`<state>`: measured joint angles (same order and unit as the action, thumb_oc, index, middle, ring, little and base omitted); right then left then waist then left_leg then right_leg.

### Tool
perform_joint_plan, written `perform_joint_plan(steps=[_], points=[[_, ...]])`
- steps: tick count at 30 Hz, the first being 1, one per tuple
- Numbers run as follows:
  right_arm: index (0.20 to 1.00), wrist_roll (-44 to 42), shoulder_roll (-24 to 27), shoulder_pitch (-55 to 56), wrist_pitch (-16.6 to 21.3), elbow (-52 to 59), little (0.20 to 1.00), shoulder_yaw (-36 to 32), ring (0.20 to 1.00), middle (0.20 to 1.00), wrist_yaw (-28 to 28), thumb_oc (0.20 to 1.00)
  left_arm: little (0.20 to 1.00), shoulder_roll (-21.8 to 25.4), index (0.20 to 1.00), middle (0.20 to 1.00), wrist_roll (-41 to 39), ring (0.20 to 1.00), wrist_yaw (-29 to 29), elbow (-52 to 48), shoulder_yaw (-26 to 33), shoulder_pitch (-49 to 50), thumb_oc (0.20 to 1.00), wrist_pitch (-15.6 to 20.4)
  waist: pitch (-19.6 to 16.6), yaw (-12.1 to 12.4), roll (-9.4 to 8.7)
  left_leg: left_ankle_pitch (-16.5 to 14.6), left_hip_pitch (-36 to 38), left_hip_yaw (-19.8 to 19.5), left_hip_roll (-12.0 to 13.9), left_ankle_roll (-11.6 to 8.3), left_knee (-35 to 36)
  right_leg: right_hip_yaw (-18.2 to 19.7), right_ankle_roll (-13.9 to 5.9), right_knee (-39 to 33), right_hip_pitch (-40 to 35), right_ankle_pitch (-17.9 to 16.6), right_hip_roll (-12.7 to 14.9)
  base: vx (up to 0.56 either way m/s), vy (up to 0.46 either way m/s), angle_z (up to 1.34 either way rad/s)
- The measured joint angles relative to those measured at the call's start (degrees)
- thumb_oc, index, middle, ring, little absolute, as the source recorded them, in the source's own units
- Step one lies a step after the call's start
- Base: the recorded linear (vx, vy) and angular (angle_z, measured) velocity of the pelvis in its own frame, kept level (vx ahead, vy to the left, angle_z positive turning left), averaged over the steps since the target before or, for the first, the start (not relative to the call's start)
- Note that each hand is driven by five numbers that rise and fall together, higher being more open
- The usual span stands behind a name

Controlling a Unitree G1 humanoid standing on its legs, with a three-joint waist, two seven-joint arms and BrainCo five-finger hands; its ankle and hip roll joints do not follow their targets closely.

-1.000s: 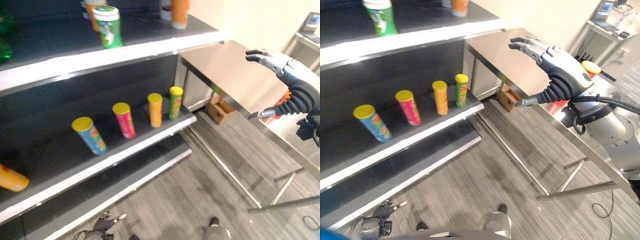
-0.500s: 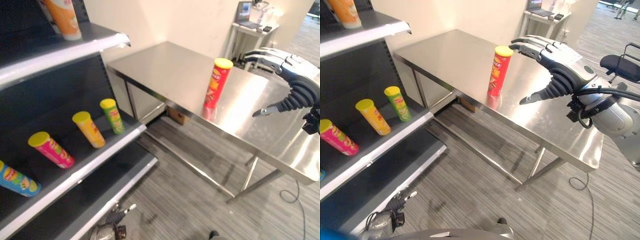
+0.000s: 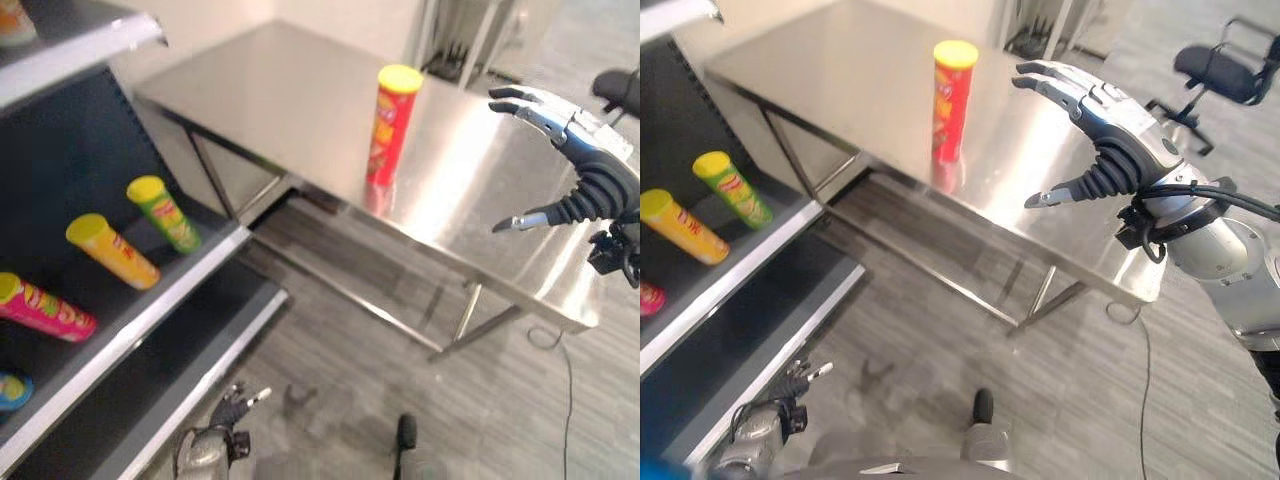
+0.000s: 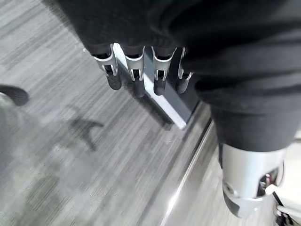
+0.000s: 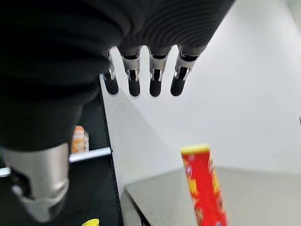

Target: Put the goods on the table back onto the shelves and tidy them up.

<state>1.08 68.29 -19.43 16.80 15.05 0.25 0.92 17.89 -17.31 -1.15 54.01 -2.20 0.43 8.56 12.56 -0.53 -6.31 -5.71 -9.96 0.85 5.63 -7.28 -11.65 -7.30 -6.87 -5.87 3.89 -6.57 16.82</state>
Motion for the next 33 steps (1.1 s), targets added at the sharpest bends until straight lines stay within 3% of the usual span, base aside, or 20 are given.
perform_joint_plan(steps=[1, 2, 3, 4, 6, 10, 13, 16, 19, 20, 22, 24, 26, 29, 33], points=[[1.000, 0.2, -1.6, 0.0, -0.2, -0.2, 1.000, -0.1, 1.000, 1.000, 0.1, 1.000, 1.000, 0.6, 1.000, 1.000, 0.0, 1.000, 0.0, 0.7, 0.6, 0.3, 1.000, -0.1, 0.9, 1.1, -0.29, 1.9, 0.8, 0.0, -0.6, 1.05, 2.6, 1.2, -0.94, 0.4, 0.4, 0.3, 0.3, 0.12, 0.112, -0.67], [1.000, 0.3, -2.7, 1.8, -0.3, 0.5, 1.000, -0.2, 1.000, 1.000, 0.0, 1.000, 1.000, 0.7, 1.000, 1.000, 0.0, 1.000, 0.4, 1.8, 1.0, 0.4, 1.000, -0.6, 1.6, 0.8, 0.47, 2.9, 1.7, 2.2, 0.8, 1.18, 4.1, 0.2, -1.56, 2.5, 0.7, 0.5, -1.7, 0.18, 0.193, -0.37], [1.000, 0.6, -4.1, 3.2, -0.3, 0.8, 1.000, -0.3, 1.000, 1.000, -0.1, 1.000, 1.000, 1.4, 1.000, 1.000, 0.0, 1.000, 0.5, 2.7, 1.0, 0.7, 1.000, -0.7, 1.9, 0.6, 1.09, 3.6, 2.4, 1.9, 1.9, 0.97, 4.4, -1.1, -1.69, 4.6, 0.0, 0.6, -4.4, 0.18, 0.206, -0.48], [1.000, 1.1, -6.1, 5.4, -0.3, 0.8, 1.000, -0.7, 1.000, 1.000, -0.2, 1.000, 1.000, 3.1, 1.000, 1.000, 0.0, 1.000, 0.4, 2.9, 1.4, 2.6, 1.000, -1.0, 1.9, 2.2, 0.43, 3.7, 7.6, 4.0, 1.8, 1.06, 7.4, -3.5, -1.41, 3.0, -4.4, 1.7, -7.6, 0.24, 0.277, -0.60], [1.000, 1.2, -8.9, 4.8, -0.3, -0.6, 1.000, -3.7, 1.000, 1.000, 0.5, 1.000, 1.000, 2.4, 1.000, 1.000, 0.2, 1.000, 0.4, 3.2, 1.5, 3.7, 1.000, -1.3, 0.8, 1.7, -0.54, 3.1, 11.5, 6.2, -0.1, 1.61, 9.7, -2.9, -0.63, 0.3, -7.7, 1.3, -6.5, 0.17, 0.199, -0.56], [1.000, 3.5, -11.1, 3.9, -2.4, -1.9, 1.000, -3.5, 1.000, 1.000, 1.6, 1.000, 1.000, 2.0, 1.000, 1.000, 0.7, 1.000, 0.8, 1.9, 0.9, 1.4, 1.000, -1.6, -1.1, 0.3, -0.71, 2.9, 15.3, 9.9, -0.4, 1.88, 12.9, 0.6, -0.80, 0.3, -7.3, 1.1, -6.8, 0.11, 0.187, -0.50], [1.000, 5.8, -11.1, 13.1, -2.4, -1.4, 1.000, -11.1, 1.000, 1.000, 3.3, 1.000, 1.000, 1.6, 1.000, 1.000, 2.6, 1.000, 0.3, -4.3, 3.4, 5.8, 1.000, 1.4, -2.0, 0.4, -0.84, 2.9, 15.5, 10.8, -0.6, 1.94, 13.7, 0.7, -0.80, 0.3, -7.0, 1.1, -6.7, 0.03, 0.139, -0.18], [1.000, 5.8, -11.9, 13.5, -3.2, -3.5, 1.000, -11.5, 1.000, 1.000, 4.2, 1.000, 1.000, 3.2, 1.000, 1.000, 3.7, 1.000, 0.2, -1.2, 2.6, 6.7, 1.000, 0.2, -2.6, 0.0, -0.98, 2.9, 15.8, 11.2, -0.8, 2.04, 14.0, 0.8, -0.70, 0.4, -6.7, 1.0, -6.6, 0.03, 0.139, -0.07], [1.000, 5.9, -12.4, 12.6, -4.4, -4.5, 1.000, -10.7, 1.000, 1.000, 4.9, 1.000, 1.000, 3.6, 1.000, 1.000, 4.0, 1.000, 0.5, 1.1, 2.3, 4.9, 1.000, -0.6, -3.1, -0.3, -0.29, 3.2, 14.4, 11.4, -0.8, 3.21, 14.1, -0.2, -0.78, 6.8, -1.6, 1.0, -6.6, 0.05, 0.135, -0.06], [1.000, 5.9, -12.4, 12.3, -4.5, -4.1, 1.000, -10.0, 1.000, 1.000, 4.8, 1.000, 1.000, 3.1, 1.000, 1.000, 4.0, 1.000, 0.5, 0.9, 1.7, 4.4, 1.000, -0.9, -3.1, -0.2, 0.18, 3.5, 14.5, 11.8, -0.5, 3.43, 14.1, -0.2, -1.30, 10.1, 0.2, 0.3, -6.5, 0.02, 0.088, -0.16], [1.000, 5.9, -12.4, 11.7, -4.4, -4.3, 1.000, -9.5, 1.000, 1.000, 4.8, 1.000, 1.000, 2.8, 1.000, 1.000, 4.0, 1.000, 0.5, 0.5, 0.8, 3.5, 1.000, -0.8, -3.0, -0.4, 0.19, 3.1, 15.3, 12.7, -0.5, 4.16, 14.6, -0.2, -3.23, 10.1, 0.2, -2.4, -6.6, 0.05, 0.077, -0.26], [1.000, 5.9, -12.4, 11.8, -4.3, -4.2, 1.000, -9.4, 1.000, 1.000, 4.8, 1.000, 1.000, 2.7, 1.000, 1.000, 3.9, 1.000, 0.5, 0.2, 0.7, 3.2, 1.000, -0.8, -2.8, -1.1, 0.52, 2.9, 15.3, 12.8, -0.4, 4.66, 14.8, -0.2, -4.18, 11.2, 1.1, -4.0, -6.2, 0.09, -0.011, -0.17], [1.000, 5.8, -12.3, 12.2, -4.4, -3.7, 1.000, -9.7, 1.000, 1.000, 4.8, 1.000, 1.000, 2.3, 1.000, 1.000, 3.9, 1.000, 0.5, -0.2, 0.4, 3.7, 1.000, -0.8, -2.9, -1.3, 0.29, 3.4, 16.5, 12.8, -0.9, 5.40, 16.3, -0.7, -3.53, 10.5, 1.0, -2.6, -4.9, 0.08, -0.051, -0.04], [1.000, 5.8, -12.1, 12.1, -3.9, -1.9, 1.000, -10.0, 1.000, 1.000, 4.9, 1.000, 1.000, 2.5, 1.000, 1.000, 3.9, 1.000, 0.4, 0.4, 0.3, 4.4, 1.000, -0.7, -3.5, -0.7, -0.62, 4.1, 16.1, 12.0, -2.3, 5.82, 16.7, -1.4, -4.07, 7.6, -0.2, -1.8, -3.3, 0.10, -0.098, 0.12], [1.000, 5.9, -10.4, 12.5, -4.8, -2.6, 1.000, -10.3, 1.000, 1.000, 5.1, 1.000, 1.000, 0.8, 1.000, 1.000, 3.9, 1.000, 0.6, 2.5, 0.4, 5.3, 1.000, -1.0, -2.5, -1.0, 0.82, 5.7, 15.1, 8.5, -2.1, 4.29, 16.9, -1.9, -3.85, 1.2, -4.8, -1.0, -4.6, 0.13, -0.088, 0.39]])
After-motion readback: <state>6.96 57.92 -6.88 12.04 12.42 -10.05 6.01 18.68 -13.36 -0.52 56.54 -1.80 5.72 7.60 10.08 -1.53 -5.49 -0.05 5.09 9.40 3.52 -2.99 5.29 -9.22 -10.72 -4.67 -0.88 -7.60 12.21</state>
